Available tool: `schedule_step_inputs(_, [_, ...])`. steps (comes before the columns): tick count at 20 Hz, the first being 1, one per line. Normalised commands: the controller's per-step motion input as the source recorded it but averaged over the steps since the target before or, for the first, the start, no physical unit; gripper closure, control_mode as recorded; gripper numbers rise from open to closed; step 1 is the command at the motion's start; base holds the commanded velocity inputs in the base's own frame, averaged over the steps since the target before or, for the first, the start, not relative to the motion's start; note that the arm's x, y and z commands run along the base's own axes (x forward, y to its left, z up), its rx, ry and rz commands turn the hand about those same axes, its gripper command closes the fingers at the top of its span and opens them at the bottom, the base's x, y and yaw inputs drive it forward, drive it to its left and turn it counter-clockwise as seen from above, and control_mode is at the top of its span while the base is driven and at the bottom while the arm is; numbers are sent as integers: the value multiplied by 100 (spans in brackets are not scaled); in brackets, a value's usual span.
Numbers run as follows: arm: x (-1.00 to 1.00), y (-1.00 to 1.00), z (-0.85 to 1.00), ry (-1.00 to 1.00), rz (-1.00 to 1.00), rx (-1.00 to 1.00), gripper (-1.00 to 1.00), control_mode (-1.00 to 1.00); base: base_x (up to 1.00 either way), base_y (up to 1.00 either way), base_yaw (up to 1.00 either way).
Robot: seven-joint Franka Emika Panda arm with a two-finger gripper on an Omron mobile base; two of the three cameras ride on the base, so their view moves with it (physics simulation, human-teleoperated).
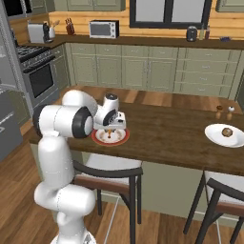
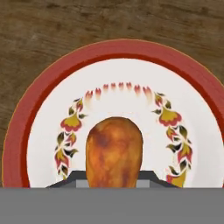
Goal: Pick the chicken drumstick and mushroom from their plates and place them in the bowl. Then put the bowl in the fridge.
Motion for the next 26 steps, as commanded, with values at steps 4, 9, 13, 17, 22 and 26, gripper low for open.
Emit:
schedule_step_inputs(4, [-77, 0, 66, 0, 0, -2, 100, -100, 0, 0, 0])
schedule_step_inputs(9, [-74, 0, 36, 0, 0, 0, 100, -100, 0, 0, 0])
schedule_step_inputs(13, [-74, 0, 28, 2, 0, 0, 100, -100, 0, 0, 0])
schedule_step_inputs(17, [-56, 0, 46, 3, -1, 0, 100, -100, 0, 0, 0])
schedule_step_inputs(22, [-61, -12, 42, 0, 0, 0, 100, -100, 0, 0, 0])
schedule_step_inputs(26, [-59, -2, 49, 0, 0, 0, 100, -100, 0, 0, 0])
